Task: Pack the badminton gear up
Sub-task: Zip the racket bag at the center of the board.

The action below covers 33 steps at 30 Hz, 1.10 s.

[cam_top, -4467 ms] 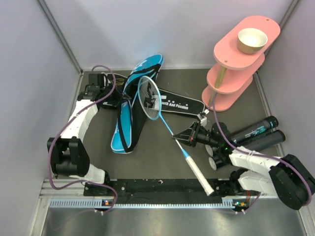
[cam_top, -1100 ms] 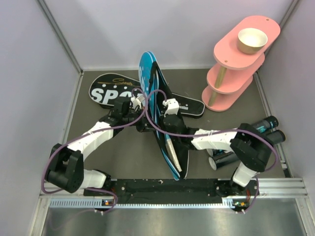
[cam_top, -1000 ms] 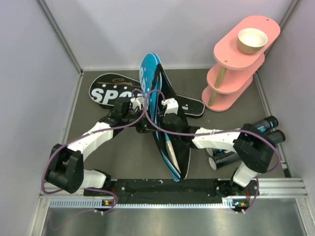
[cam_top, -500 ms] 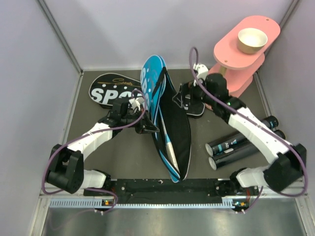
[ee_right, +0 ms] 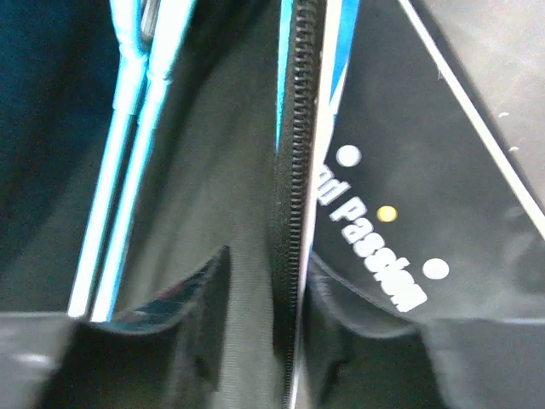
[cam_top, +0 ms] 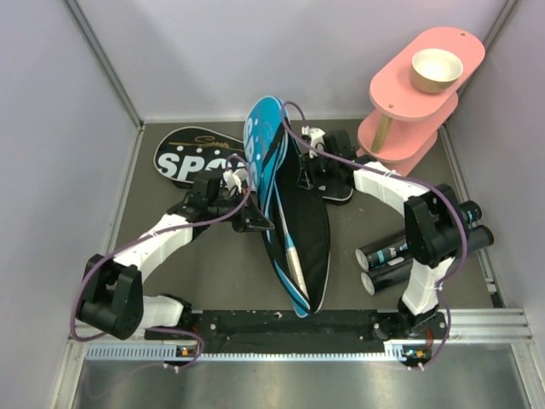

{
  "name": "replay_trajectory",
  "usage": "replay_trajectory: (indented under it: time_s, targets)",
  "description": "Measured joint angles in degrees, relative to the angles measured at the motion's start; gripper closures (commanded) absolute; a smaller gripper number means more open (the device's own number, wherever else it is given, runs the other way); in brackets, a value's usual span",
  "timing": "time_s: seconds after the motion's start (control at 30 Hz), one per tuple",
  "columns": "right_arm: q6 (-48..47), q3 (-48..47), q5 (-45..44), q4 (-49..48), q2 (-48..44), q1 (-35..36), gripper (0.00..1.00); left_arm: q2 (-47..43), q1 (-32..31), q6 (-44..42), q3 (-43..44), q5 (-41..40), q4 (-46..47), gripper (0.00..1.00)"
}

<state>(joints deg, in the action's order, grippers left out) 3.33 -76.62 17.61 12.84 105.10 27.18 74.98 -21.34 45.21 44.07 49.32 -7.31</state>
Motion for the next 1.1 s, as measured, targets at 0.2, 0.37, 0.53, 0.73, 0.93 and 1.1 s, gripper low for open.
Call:
replay_trajectory:
  time_s: [0.2,0.37,0.53,0.73,0.93,1.1]
  targets:
    - [11.7,1.2,4.7,-2.9,-2.2,0.3,1.00,-0.6,0.0,-4.0,1.7,-2.8,-5.4,1.00]
    - [26.1,5.5,2.3,-5.9,-9.0,1.6,1.00,0.3,-0.7,-7.3,5.7,-6.4,-11.0,0.77]
    - [39.8,8.2,-1.8,-8.2,-13.2,4.2,1.00,2.6,-2.0,-9.6,10.3,-12.4,-12.1,0.46]
    - [50.6,12.2,-8.6,-10.7,-14.8,7.8,1.00,5.4,-4.5,-12.7,16.2,-18.9,-12.9,0.37]
    - [56.4,12.2,-14.4,-9.8,-15.2,10.0,1.00,5.9,-10.1,-16.0,19.0,-24.3,-14.2,0.21]
    - [60.5,12.0,-15.9,-8.5,-15.2,10.3,1.00,6.1,-14.9,-17.9,21.1,-31.0,-16.1,0.25]
